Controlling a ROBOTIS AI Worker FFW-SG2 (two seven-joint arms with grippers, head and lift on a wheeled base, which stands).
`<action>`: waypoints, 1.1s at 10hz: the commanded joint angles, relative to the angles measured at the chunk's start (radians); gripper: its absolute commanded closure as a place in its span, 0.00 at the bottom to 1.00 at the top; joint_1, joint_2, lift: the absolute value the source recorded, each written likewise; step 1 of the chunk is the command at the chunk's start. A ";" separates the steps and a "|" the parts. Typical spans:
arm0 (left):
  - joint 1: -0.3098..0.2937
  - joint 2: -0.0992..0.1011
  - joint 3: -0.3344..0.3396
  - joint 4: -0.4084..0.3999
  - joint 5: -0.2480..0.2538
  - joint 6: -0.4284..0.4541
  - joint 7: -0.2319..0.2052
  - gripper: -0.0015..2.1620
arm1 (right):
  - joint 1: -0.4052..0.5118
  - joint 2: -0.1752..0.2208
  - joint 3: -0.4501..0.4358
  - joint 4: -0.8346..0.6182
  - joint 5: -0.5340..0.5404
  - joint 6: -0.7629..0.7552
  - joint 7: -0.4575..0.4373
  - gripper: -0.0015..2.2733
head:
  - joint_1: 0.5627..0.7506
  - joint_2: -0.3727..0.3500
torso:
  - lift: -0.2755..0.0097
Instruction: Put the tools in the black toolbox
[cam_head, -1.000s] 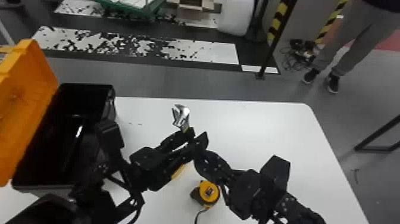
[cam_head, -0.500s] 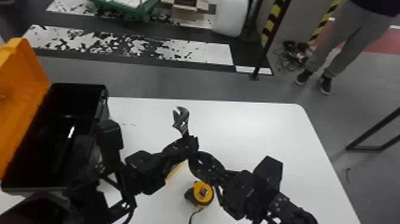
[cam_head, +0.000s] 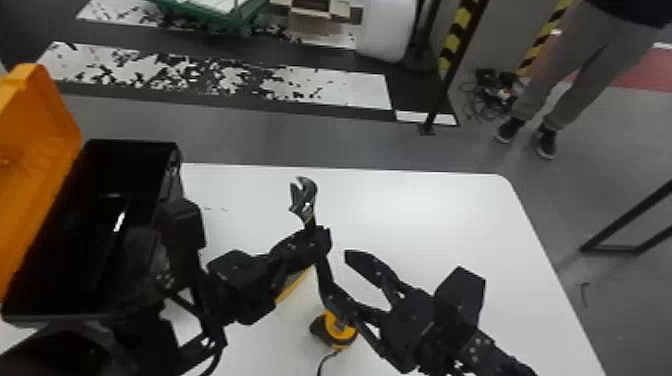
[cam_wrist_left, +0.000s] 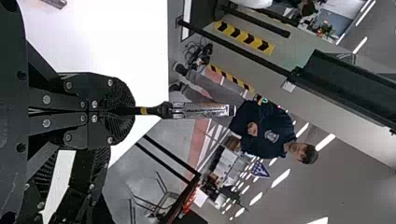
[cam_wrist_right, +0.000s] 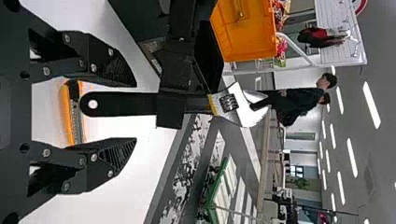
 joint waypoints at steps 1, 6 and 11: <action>-0.016 -0.001 0.031 0.004 -0.007 0.002 -0.003 0.99 | 0.033 -0.007 -0.035 -0.014 -0.021 0.000 -0.001 0.03 | 0.70 0.29 | 0.83; -0.052 -0.006 0.278 -0.007 -0.151 0.214 -0.015 0.99 | 0.131 -0.005 -0.192 0.026 -0.093 -0.058 -0.001 0.03 | 0.70 0.34 | 0.83; -0.160 -0.006 0.472 -0.059 -0.329 0.373 -0.031 0.99 | 0.194 0.027 -0.304 0.095 -0.158 -0.144 -0.013 0.04 | 0.70 0.50 | 0.83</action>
